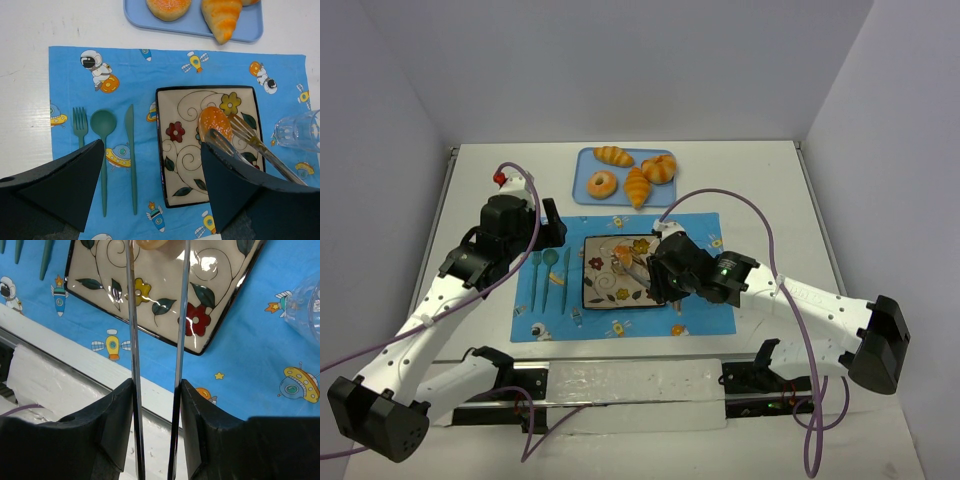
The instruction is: Place the bread
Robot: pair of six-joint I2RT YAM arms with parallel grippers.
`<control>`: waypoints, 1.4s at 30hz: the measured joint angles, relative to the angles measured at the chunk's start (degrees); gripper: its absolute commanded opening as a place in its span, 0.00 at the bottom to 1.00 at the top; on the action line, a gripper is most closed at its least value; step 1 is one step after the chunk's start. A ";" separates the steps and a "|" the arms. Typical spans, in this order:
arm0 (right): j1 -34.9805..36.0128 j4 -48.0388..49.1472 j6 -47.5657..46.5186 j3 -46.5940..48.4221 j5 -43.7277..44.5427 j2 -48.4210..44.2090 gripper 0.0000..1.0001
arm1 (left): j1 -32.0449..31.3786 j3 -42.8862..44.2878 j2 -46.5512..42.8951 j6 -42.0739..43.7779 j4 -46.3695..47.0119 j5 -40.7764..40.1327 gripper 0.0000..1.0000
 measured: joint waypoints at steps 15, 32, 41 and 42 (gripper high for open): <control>0.35 -0.74 -0.02 0.17 0.72 0.15 0.54 | 0.00 0.00 0.22 0.00 0.00 0.00 0.88; 0.35 -3.32 -1.33 6.95 5.20 0.17 0.56 | 0.00 0.00 0.22 0.00 0.00 0.00 0.88; -13.05 -2.27 -4.68 9.14 2.47 1.53 0.53 | 0.00 0.00 0.22 0.00 0.00 0.04 0.88; -16.17 -1.79 -5.16 9.55 1.60 2.27 0.53 | 0.00 0.00 0.22 0.00 0.00 0.04 0.88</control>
